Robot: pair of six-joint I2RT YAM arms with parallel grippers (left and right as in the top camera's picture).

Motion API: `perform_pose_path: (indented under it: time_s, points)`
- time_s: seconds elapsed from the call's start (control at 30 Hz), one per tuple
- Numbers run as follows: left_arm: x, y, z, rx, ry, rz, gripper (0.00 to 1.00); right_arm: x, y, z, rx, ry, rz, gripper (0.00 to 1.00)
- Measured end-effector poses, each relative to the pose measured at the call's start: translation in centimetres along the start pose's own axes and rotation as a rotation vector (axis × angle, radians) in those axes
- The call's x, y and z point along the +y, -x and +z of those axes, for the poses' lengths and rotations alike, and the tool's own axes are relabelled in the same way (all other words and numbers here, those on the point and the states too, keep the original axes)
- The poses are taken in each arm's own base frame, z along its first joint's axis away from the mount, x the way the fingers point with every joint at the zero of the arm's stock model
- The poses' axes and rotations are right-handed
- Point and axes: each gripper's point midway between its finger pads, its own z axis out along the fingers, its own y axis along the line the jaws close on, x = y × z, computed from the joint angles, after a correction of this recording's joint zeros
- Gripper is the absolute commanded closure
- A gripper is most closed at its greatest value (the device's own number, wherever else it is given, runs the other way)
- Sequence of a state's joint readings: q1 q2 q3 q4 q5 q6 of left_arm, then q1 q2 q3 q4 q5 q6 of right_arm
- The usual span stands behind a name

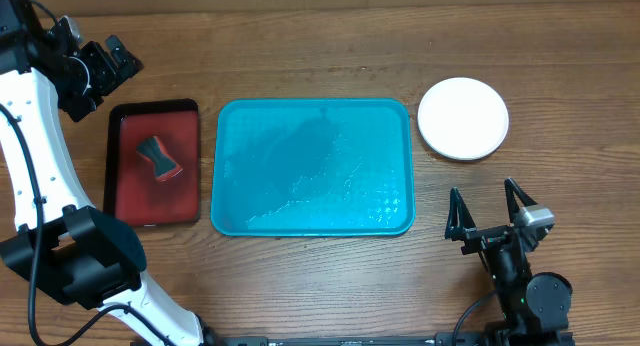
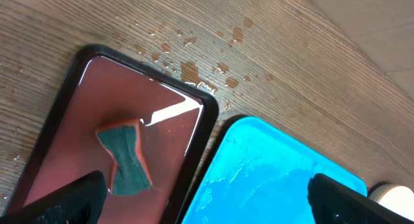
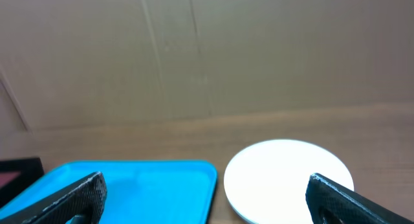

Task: Clean dirty plates on tray and stack at the side

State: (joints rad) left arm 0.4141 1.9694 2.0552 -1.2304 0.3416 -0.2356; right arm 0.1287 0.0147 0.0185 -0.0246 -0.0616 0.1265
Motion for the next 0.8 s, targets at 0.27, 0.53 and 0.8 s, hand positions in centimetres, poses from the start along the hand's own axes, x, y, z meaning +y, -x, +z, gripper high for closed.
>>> perform_pose_path:
  time_s: [0.27, 0.53, 0.8]
  points:
    - [0.0, 0.0, 0.0, 0.0, 0.0, 0.0, 0.0, -0.28, -1.42, -0.04, 0.058, -0.012, 0.009, 0.0]
    - [0.0, 0.0, 0.0, 0.0, 0.0, 0.0, 0.0, -0.27, -1.41, -0.04, 0.057, -0.011, 0.008, 0.0]
    - [0.0, 0.0, 0.0, 0.0, 0.0, 0.0, 0.0, -0.27, -1.42, -0.04, 0.058, -0.011, 0.009, 0.0]
